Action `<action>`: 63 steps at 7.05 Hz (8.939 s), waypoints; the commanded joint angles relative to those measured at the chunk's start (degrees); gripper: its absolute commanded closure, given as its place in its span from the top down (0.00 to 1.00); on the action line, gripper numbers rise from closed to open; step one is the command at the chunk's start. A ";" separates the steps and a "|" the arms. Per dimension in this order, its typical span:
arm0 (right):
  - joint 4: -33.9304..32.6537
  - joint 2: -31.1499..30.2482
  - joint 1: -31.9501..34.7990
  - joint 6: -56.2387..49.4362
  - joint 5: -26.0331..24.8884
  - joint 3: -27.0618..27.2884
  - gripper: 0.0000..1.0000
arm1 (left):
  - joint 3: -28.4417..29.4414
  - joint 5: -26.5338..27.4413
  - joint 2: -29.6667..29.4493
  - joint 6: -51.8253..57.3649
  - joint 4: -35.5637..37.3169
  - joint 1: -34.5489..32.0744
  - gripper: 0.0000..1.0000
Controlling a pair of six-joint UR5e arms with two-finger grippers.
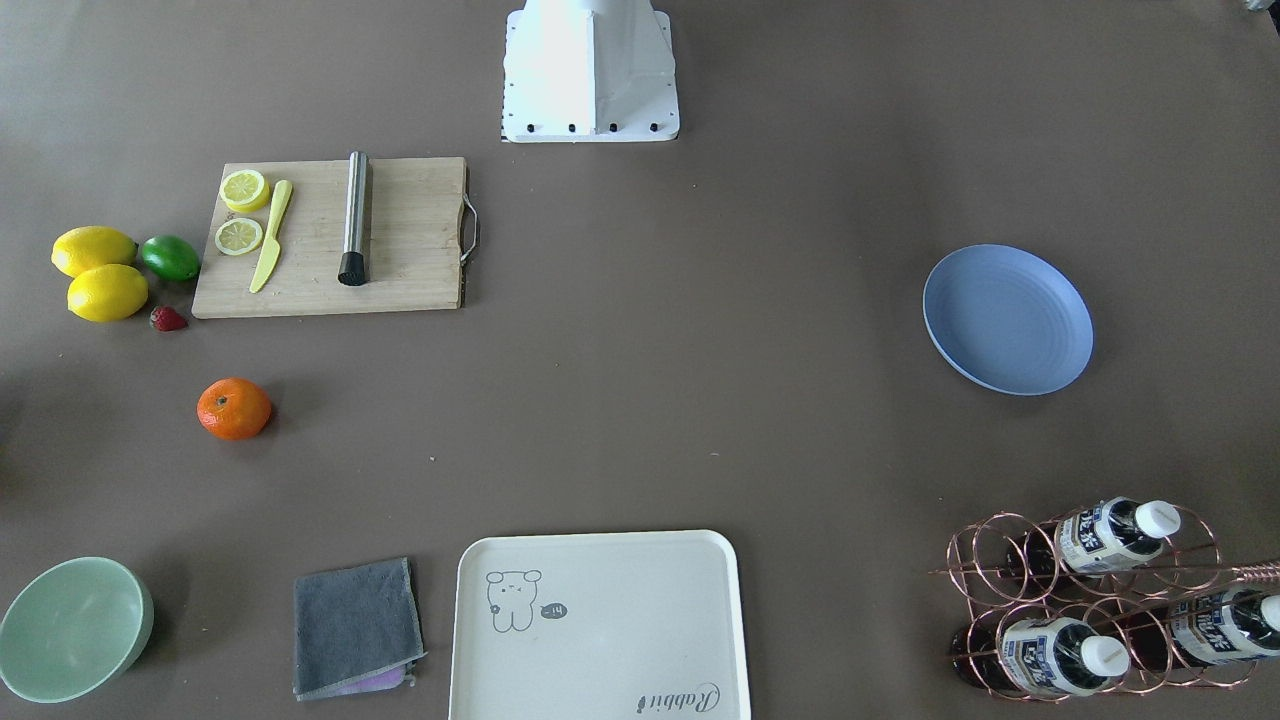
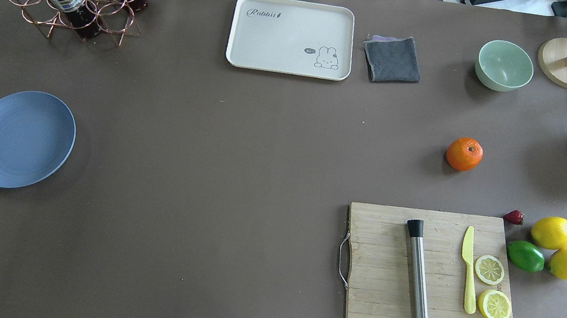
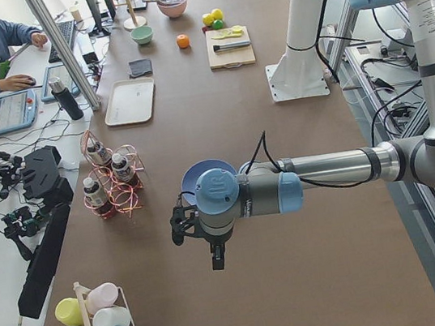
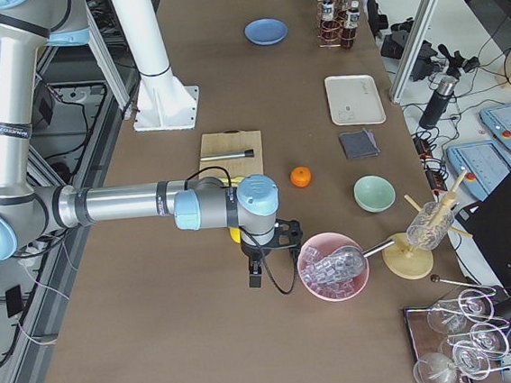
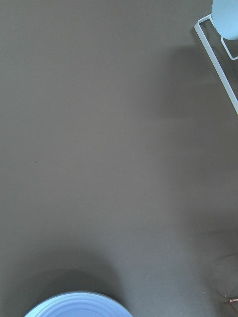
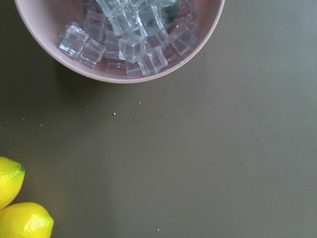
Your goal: Pick orange to plate
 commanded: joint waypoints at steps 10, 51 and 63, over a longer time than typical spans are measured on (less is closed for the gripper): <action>0.02 0.47 -0.28 0.16 -4.97 2.81 1.00 | 1.13 0.61 0.18 -0.08 0.20 -0.06 0.98; 9.43 4.95 -3.88 1.04 -1.98 0.18 1.00 | 10.64 12.52 -24.47 -91.40 -55.96 45.87 0.00; 8.90 9.15 -4.14 0.95 1.17 -0.09 1.00 | 7.92 29.93 -37.99 -89.31 -32.06 60.80 0.98</action>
